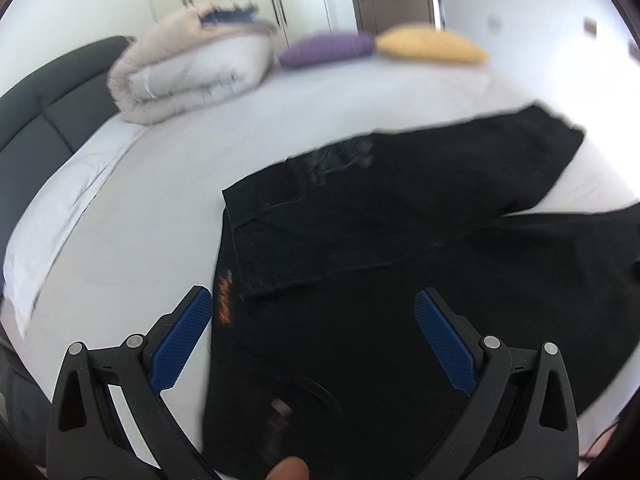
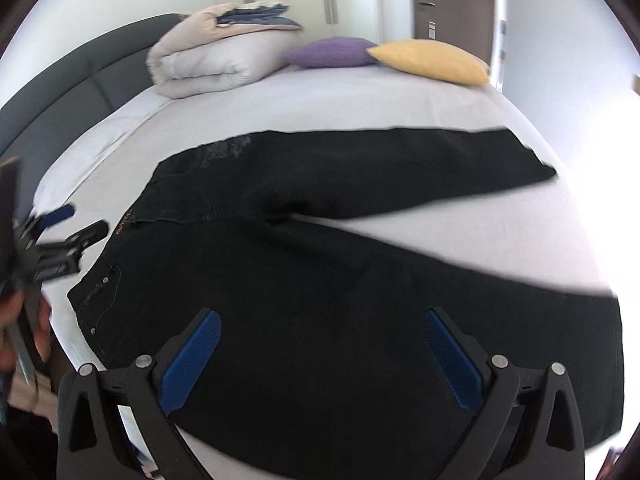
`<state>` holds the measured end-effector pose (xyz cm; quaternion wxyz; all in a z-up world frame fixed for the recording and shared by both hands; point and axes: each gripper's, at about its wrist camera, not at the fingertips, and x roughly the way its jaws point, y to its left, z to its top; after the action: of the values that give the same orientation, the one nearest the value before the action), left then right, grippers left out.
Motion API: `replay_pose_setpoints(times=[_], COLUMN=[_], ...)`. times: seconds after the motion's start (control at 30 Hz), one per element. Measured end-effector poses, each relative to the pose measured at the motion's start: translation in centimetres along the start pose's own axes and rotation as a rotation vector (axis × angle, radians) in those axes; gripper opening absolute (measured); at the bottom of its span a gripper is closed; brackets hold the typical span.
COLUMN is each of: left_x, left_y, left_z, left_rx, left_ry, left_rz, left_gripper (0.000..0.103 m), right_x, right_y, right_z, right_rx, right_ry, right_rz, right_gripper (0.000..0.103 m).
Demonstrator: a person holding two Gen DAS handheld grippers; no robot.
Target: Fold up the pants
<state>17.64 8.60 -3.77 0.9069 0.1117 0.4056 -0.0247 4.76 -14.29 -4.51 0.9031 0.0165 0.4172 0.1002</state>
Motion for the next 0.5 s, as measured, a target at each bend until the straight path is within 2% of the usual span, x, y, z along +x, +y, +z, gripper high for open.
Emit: replay_pose_setpoints(times=[0.03, 0.13, 0.17, 0.27, 0.3, 0.37, 0.5], left_x=[1.5, 5.2, 7.0, 11.6, 14.1, 17.4, 22.0], left_y=[1.0, 2.7, 3.0, 3.6, 4.0, 4.7, 5.6], left_z=[1.5, 5.8, 7.6, 11.4, 12.8, 14.4, 16.6], left_rx=[0.012, 0.099, 0.144, 0.252, 0.283, 0.283, 0.266], left_ry=[0.014, -0.010, 0.010, 0.053, 0.096, 0.145, 0.185], left_rz=[-0.006, -0.017, -0.053, -0.100, -0.131, -0.188, -0.245], left_gripper=[0.103, 0.103, 0.103, 0.103, 0.103, 0.103, 0.103], right_x=[0.4, 2.4, 3.0, 4.7, 5.3, 6.4, 8.4], right_y=[-0.4, -2.1, -2.7, -3.8, -4.2, -4.8, -5.6], right_z=[0.7, 2.7, 3.3, 4.6, 5.1, 5.8, 7.3], right_rx=[-0.021, -0.097, -0.120, -0.204, -0.231, -0.258, -0.290], right_ry=[0.001, 0.032, 0.042, 0.058, 0.061, 0.069, 0.081], right_rz=[0.009, 0.040, 0.047, 0.071, 0.086, 0.121, 0.183], right_gripper=[0.101, 0.087, 0.082, 0.076, 0.075, 0.073, 0.068])
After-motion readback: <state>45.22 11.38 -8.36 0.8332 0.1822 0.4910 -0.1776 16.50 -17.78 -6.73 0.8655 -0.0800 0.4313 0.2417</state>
